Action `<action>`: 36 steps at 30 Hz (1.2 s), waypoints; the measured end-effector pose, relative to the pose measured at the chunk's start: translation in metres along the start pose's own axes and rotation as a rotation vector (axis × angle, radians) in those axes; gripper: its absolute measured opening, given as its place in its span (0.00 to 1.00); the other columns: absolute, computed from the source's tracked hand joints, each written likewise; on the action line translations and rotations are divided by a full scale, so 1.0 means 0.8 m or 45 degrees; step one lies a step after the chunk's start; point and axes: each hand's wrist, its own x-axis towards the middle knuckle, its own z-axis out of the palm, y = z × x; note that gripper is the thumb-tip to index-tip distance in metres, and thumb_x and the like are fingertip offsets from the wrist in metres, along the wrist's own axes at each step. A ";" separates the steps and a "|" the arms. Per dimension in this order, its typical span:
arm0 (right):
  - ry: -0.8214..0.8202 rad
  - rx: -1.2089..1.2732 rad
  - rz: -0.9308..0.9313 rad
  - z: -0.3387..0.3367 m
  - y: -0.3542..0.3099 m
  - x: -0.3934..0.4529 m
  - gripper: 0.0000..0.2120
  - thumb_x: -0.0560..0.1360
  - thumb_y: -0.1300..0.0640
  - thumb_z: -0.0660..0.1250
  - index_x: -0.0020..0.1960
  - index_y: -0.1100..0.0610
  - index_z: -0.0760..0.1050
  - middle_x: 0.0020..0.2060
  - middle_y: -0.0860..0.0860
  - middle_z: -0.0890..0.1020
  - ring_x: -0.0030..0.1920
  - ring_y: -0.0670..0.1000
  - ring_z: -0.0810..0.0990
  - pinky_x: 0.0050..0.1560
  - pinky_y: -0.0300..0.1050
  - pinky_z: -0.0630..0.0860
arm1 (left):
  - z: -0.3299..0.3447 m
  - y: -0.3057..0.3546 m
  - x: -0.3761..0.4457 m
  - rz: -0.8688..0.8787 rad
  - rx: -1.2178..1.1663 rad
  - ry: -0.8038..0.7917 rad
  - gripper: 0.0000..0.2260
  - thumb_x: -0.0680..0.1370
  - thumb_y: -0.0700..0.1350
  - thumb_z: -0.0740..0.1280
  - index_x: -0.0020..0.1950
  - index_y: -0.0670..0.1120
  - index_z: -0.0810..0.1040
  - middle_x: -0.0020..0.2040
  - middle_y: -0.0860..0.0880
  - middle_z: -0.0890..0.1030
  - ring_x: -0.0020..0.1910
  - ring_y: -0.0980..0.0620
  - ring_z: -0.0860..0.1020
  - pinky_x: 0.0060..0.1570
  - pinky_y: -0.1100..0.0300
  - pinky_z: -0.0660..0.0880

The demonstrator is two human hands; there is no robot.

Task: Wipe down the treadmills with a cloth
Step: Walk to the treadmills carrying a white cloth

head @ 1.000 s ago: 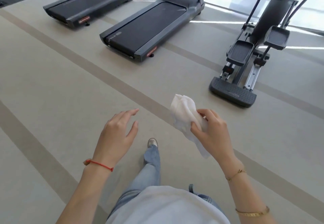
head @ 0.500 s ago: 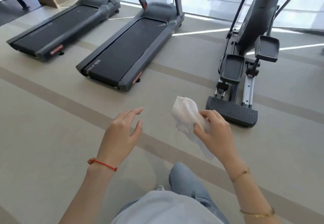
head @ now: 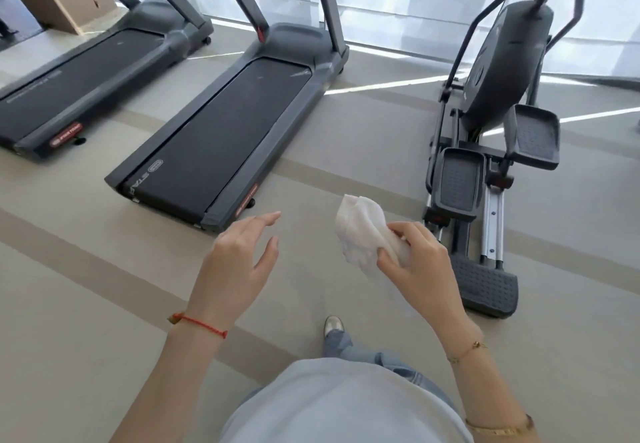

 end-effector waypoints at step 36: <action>-0.031 -0.002 -0.011 0.047 0.172 0.948 0.16 0.73 0.55 0.71 0.60 0.56 0.75 0.51 0.47 0.79 0.47 0.48 0.77 0.47 0.44 0.76 | 0.175 -0.065 0.936 -0.069 -0.001 -0.019 0.16 0.80 0.43 0.64 0.67 0.48 0.76 0.62 0.52 0.80 0.62 0.53 0.76 0.65 0.52 0.71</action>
